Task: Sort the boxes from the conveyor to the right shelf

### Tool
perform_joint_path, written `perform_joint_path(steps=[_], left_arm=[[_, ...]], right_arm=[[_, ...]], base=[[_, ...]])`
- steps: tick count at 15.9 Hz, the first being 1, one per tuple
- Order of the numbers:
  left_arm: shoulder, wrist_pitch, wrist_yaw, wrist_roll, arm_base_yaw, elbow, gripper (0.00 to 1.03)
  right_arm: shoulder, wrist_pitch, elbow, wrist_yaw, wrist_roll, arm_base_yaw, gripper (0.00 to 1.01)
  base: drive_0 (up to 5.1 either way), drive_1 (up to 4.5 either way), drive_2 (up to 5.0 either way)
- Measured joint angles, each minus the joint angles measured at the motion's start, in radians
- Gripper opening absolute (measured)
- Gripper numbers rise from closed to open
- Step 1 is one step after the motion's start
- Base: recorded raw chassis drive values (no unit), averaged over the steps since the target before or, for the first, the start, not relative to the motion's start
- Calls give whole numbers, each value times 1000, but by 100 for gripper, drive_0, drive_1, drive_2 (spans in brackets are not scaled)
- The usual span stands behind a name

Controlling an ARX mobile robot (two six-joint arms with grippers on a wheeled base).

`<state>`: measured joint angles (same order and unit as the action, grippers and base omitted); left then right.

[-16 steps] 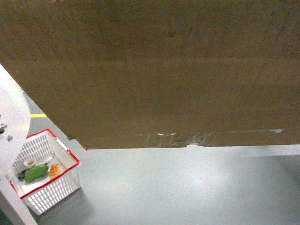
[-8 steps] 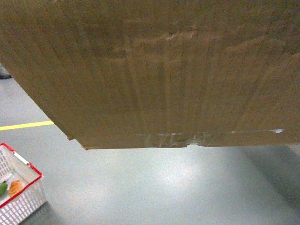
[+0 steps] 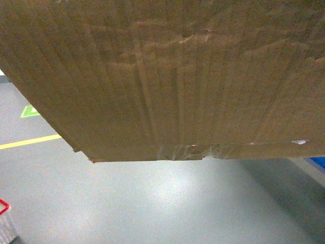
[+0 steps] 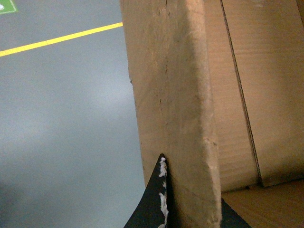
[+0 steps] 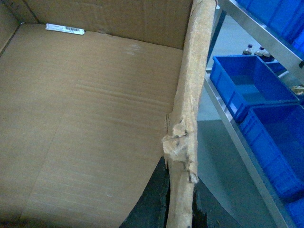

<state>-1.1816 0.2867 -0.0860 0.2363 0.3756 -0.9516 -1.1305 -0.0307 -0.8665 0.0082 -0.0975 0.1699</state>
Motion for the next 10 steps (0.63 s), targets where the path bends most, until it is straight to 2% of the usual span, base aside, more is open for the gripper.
perform_joint_path(steps=[10], left_arm=[[0, 0, 0, 0, 0, 0, 4]], right_arm=[[0, 0, 0, 0, 0, 0, 5]], base=[[-162, -162, -162]])
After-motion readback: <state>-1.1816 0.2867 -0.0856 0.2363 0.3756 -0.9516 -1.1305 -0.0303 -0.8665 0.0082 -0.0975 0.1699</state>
